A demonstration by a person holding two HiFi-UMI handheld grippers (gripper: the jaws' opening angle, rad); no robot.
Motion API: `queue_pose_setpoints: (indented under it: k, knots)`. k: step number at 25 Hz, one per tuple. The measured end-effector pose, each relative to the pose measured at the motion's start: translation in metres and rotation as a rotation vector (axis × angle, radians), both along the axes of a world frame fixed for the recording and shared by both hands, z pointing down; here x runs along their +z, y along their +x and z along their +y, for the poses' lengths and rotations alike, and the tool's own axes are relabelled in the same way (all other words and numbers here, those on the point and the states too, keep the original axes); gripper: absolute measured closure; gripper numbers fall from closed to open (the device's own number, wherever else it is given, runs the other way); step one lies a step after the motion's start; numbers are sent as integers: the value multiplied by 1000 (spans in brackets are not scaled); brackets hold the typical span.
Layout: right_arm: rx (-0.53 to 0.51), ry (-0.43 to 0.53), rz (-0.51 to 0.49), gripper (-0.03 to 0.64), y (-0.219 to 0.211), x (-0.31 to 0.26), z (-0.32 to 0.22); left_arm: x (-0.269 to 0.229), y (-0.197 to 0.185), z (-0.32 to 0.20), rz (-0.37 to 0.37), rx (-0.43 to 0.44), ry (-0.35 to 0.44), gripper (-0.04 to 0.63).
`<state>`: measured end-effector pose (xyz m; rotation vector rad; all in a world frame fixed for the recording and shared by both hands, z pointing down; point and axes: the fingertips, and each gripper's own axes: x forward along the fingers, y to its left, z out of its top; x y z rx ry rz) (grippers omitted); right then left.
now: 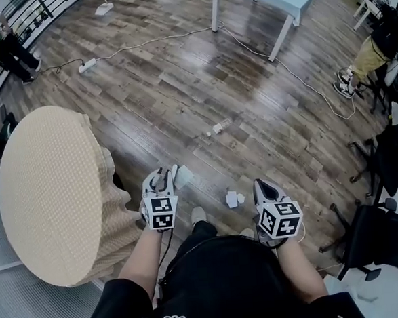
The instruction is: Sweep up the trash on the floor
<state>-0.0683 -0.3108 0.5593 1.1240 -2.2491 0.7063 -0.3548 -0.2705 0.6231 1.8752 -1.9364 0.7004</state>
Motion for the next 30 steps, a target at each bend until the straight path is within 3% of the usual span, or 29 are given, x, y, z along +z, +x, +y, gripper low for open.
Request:
queue_pose_setpoints:
  k: [6,12,25,30]
  knots:
    - [68,-11,14,601,2,3,2,6,24,-23,52,87,2,518]
    - [131,-56,13,601,39,10,4,0,76,-54,90,141,-18,518]
    - [250,-47,-43,601,193,17,-5,-3,259,-69,132,271,-33,518]
    - [269,-46,-70,601,240,22,-10,-8,304,-78,115,302,-16,520]
